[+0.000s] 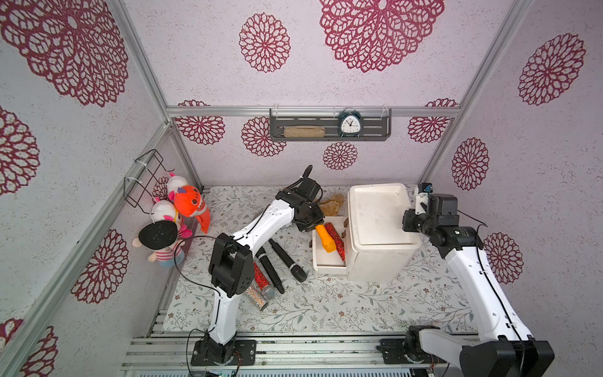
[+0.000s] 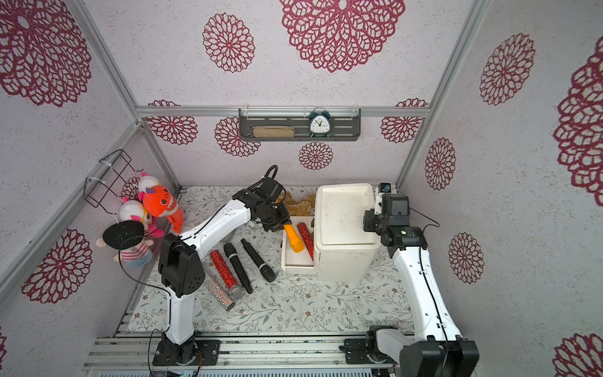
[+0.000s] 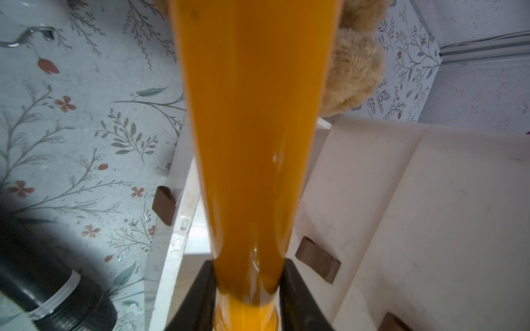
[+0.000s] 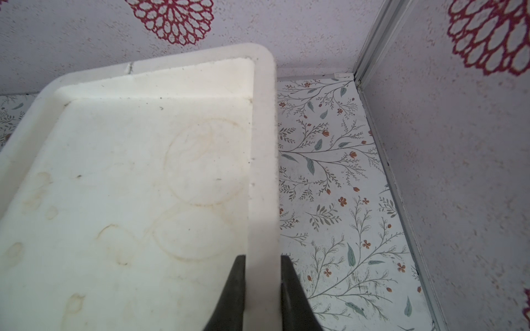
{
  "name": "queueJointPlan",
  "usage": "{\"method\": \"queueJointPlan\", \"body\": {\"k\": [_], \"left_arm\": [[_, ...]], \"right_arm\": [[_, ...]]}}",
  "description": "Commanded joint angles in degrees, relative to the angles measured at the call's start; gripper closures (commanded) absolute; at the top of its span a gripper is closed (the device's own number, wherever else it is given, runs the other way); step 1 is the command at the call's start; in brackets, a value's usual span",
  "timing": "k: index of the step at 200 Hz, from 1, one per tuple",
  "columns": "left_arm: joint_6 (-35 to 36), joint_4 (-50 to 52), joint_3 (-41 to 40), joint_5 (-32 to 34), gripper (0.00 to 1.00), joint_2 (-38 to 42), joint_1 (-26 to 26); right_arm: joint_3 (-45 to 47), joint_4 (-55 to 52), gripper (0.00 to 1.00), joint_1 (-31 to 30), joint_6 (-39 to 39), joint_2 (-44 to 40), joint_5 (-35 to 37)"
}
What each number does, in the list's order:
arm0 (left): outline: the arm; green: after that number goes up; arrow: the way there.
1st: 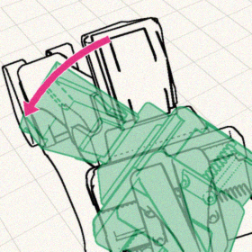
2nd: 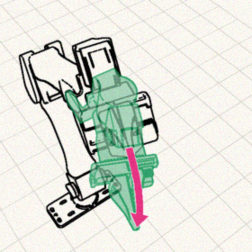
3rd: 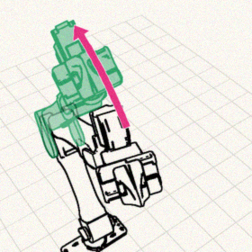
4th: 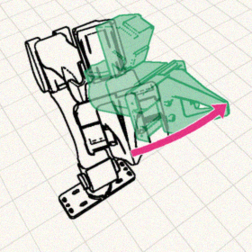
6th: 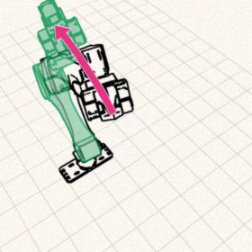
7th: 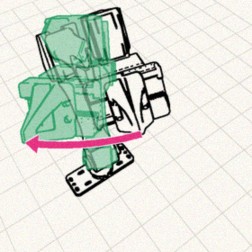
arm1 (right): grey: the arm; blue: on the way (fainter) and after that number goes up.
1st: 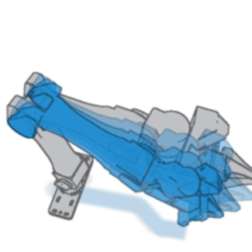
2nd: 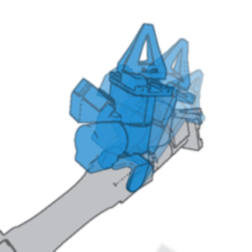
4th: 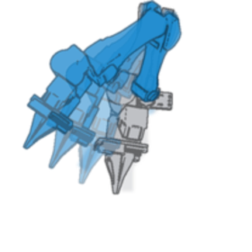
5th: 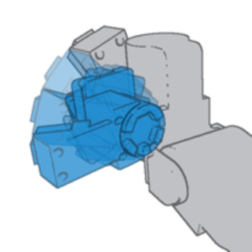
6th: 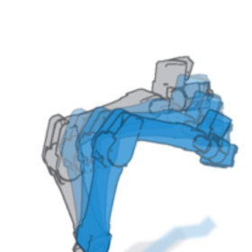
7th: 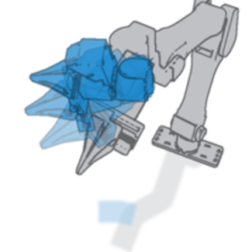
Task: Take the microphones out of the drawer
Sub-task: Pick up the microphone from the drawer, then place the microphone at the center of the board.
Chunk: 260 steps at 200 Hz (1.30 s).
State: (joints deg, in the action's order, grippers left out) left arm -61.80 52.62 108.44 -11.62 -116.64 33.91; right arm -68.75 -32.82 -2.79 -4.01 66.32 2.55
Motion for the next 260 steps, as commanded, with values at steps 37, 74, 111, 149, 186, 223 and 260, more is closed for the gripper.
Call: {"method": "queueJointPlan", "body": {"k": [37,74,111,149,186,223,260], "left_arm": [[8.1,2.3,-8.6,-6.3,1.00,11.3,-3.8],[11.5,3.4,-16.4,-6.9,1.00,17.4,-5.0],[11.5,0.8,-27.0,-5.8,1.00,22.1,-5.4],[10.5,-3.2,-34.5,-5.2,1.00,23.0,-5.8],[9.8,-5.7,-40.1,-4.1,1.00,23.2,-6.1],[9.5,-7.5,-44.1,-3.3,1.00,22.7,-6.6],[8.5,-8.5,-46.5,-3.0,0.98,21.7,-7.6]], "right_arm": [[-0.5,4.9,1.00,0.1,0.6,-0.9,-2.2],[-0.1,5.4,1.00,0.1,1.0,-1.3,-1.9],[0.8,6.1,1.00,0.1,1.2,-2.1,-2.2],[1.2,6.3,1.00,0.0,1.3,-2.9,-2.2],[1.7,6.6,1.00,-0.1,1.4,-3.2,-2.2],[1.6,6.7,1.00,-0.2,1.5,-3.0,-2.0],[1.3,6.4,1.00,-0.3,1.4,-3.1,-1.3]]}}
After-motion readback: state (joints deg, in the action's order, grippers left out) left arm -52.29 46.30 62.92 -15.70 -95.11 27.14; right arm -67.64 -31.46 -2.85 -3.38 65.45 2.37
